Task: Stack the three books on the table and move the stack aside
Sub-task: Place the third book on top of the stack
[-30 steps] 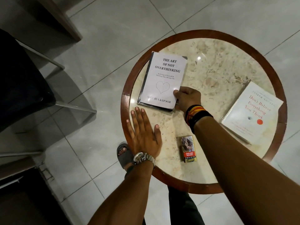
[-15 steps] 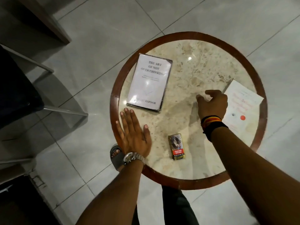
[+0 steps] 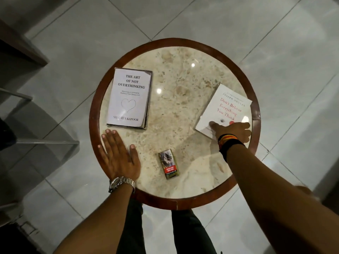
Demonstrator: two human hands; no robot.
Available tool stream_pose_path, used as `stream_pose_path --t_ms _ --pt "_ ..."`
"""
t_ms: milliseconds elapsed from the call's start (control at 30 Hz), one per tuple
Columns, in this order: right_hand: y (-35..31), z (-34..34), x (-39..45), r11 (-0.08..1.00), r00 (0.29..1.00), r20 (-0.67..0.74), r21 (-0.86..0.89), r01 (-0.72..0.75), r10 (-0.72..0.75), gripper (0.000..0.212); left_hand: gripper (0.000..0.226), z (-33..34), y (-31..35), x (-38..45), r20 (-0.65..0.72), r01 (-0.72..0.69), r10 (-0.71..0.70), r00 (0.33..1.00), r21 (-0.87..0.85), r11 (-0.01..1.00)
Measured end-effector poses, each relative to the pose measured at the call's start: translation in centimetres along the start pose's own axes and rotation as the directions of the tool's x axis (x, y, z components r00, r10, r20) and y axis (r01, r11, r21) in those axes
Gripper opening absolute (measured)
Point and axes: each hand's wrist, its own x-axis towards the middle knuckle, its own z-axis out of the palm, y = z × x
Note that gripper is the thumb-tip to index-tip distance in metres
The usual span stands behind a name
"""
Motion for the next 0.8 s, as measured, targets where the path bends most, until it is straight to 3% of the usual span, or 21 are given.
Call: stream_pose_path --t_ms 133,267,367,433,533,667,800 --pt "-0.5 -0.3 1.0 0.961 0.983 0.153 0.239 -0.138 0.104 0.104 0.078 -0.2 0.2 0.0 -0.016 -0.007 0.007 1.0 -0.014 1.0" --pt "-0.9 -0.3 0.6 0.896 0.969 0.239 0.414 -0.159 0.062 0.05 0.079 -0.3 0.2 0.0 -0.011 -0.006 0.006 1.0 -0.003 1.0" --pt "-1.4 -0.2 0.0 0.874 0.978 0.208 0.468 -0.13 0.035 0.035 0.08 -0.3 0.1 0.1 0.001 -0.012 0.012 1.0 0.001 1.0" --pt "-2.4 0.0 -0.8 0.796 0.968 0.248 0.581 -0.169 0.025 0.023 0.079 -0.4 -0.1 0.2 0.017 -0.014 0.013 1.0 0.012 1.0" --pt "-3.4 0.3 -1.8 0.621 0.936 0.351 0.736 -0.268 -0.012 0.022 0.08 -0.4 -0.2 0.2 0.042 -0.028 0.026 0.999 0.035 0.999" --pt "-5.0 1.1 -3.5 0.58 0.843 0.502 0.751 -0.314 -0.194 0.04 0.08 -0.4 -0.3 0.3 0.045 -0.027 0.026 0.999 0.009 1.0" --pt "-7.4 3.0 -7.3 0.595 0.787 0.497 0.775 -0.213 -0.366 0.03 0.082 -0.3 -0.3 0.4 0.045 -0.026 0.027 0.999 -0.03 0.999"
